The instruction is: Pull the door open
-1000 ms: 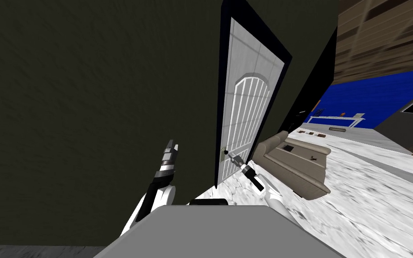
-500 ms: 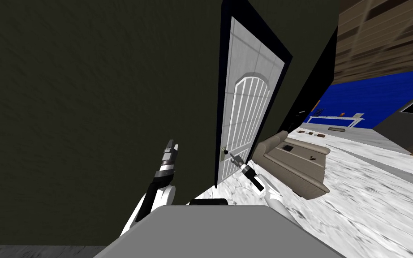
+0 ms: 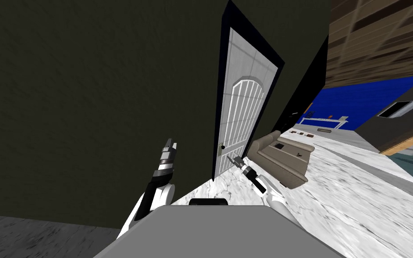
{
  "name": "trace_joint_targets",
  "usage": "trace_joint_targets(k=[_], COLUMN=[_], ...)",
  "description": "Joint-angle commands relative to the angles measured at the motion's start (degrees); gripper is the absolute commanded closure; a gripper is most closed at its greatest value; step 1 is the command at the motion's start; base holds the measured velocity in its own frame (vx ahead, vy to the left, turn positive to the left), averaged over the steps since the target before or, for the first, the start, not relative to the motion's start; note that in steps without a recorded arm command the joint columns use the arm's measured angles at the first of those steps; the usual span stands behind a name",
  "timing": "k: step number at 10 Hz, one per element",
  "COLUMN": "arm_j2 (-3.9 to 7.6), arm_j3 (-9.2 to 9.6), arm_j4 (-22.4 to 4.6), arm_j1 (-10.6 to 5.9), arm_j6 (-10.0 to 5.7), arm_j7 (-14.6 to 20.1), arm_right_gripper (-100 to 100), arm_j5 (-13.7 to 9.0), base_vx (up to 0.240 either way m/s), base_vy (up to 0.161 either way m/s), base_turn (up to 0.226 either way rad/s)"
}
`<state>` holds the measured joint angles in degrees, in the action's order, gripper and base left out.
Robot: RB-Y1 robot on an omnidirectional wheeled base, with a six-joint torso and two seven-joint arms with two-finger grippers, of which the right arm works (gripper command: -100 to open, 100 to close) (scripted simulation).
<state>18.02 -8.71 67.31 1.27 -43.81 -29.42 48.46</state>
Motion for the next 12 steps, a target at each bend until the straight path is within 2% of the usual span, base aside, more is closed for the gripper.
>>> trace_joint_targets(k=[1,5,9,10,12], arm_j2=[0.03,0.09,0.09,0.09,0.09], arm_j3=[-0.43,-1.41,-1.81,-1.81,-1.81], arm_j4=[-0.59,-1.91,-2.55,-2.55,-2.55], arm_j1=[-0.37,-1.2,-1.61,-1.61,-1.61], arm_j6=[0.19,0.62,0.75,0.75,0.75], arm_j7=[-0.35,-1.14,-1.53,-1.53,-1.53], arm_right_gripper=[-100,-100,-100,100,100], arm_j5=[-0.3,-0.96,-1.23,-1.23,-1.23], base_vx=[0.053,0.158,0.07,-0.053,-0.013], base_vy=[0.042,0.069,0.021,-0.033,-0.007], base_turn=[0.103,0.073,0.044,0.0,0.0])
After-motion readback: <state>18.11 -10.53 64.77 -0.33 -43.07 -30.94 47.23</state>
